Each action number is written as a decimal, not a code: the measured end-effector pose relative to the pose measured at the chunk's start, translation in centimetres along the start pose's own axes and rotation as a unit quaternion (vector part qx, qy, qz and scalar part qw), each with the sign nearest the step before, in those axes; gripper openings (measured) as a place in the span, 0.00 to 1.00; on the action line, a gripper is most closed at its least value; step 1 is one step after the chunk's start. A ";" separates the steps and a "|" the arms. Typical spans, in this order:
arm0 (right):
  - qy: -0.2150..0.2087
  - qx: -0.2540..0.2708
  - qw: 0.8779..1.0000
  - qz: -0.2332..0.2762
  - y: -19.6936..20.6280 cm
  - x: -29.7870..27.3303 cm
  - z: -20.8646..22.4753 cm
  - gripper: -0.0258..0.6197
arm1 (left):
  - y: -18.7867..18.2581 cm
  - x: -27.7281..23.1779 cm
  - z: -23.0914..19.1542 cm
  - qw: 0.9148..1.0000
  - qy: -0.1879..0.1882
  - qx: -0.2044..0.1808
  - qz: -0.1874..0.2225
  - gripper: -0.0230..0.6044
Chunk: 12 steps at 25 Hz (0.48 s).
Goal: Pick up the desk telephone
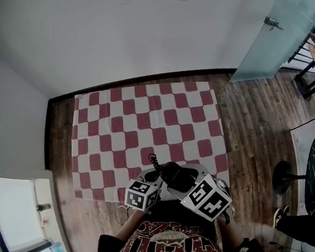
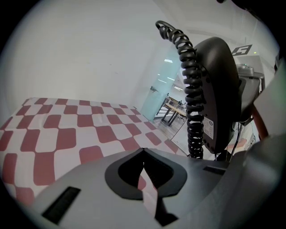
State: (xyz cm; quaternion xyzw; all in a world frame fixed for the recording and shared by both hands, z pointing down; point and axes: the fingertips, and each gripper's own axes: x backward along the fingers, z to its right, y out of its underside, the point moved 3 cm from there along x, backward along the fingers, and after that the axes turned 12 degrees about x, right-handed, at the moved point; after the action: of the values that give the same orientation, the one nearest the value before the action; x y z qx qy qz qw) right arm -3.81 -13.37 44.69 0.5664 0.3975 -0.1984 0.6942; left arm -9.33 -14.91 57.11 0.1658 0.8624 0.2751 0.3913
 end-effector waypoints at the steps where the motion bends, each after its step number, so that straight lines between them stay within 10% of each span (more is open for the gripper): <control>1: -0.001 -0.001 1.000 -0.003 0.1 0.0 0.0 0.48 | 0.0 0.0 0.0 1.000 0.000 -0.001 -0.002 0.05; 12: -0.004 0.001 1.000 -0.008 0.2 -0.1 0.1 0.48 | -0.2 0.0 -0.1 1.000 0.000 0.001 0.000 0.05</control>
State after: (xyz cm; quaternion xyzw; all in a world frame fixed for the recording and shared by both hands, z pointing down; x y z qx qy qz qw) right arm -3.72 -13.41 44.94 0.5628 0.3995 -0.2065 0.6936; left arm -9.45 -15.10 57.06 0.1662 0.8625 0.2740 0.3916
